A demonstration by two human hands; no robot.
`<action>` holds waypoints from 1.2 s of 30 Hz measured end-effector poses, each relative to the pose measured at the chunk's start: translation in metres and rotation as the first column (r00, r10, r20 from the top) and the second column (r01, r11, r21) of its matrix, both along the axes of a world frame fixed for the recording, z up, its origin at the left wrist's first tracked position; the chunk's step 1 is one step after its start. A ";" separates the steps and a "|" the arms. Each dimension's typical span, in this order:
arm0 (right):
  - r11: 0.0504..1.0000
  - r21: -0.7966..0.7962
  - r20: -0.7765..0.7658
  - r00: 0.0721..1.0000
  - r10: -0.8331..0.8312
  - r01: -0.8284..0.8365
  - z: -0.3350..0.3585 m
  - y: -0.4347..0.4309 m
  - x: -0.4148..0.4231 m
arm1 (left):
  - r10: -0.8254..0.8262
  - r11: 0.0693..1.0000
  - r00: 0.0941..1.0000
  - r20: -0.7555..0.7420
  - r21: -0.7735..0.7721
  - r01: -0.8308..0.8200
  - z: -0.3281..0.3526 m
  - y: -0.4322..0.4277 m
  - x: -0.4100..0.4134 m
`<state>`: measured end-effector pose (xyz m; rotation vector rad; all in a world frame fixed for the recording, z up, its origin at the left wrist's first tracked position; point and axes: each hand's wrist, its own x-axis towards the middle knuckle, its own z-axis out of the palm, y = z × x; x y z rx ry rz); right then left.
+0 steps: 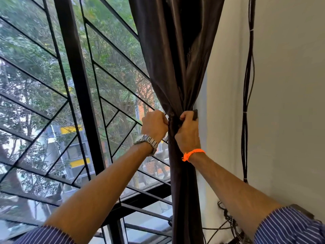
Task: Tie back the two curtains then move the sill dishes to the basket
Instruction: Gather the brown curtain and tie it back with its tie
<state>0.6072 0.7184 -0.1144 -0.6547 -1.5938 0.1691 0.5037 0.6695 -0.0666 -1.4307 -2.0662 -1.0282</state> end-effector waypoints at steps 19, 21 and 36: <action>0.908 -0.184 0.007 0.923 0.385 -0.377 0.062 0.012 0.017 | -0.407 0.786 0.912 -0.056 0.486 0.381 -0.028 -0.034 0.006; 0.873 -0.205 0.034 0.888 0.458 -0.442 0.064 0.012 0.018 | -0.409 0.775 0.904 -0.128 0.474 0.418 -0.026 -0.032 0.006; 0.738 -0.418 0.434 0.598 0.674 -0.530 0.070 0.032 0.044 | -0.423 0.836 0.899 0.113 0.431 0.339 -0.031 -0.019 0.001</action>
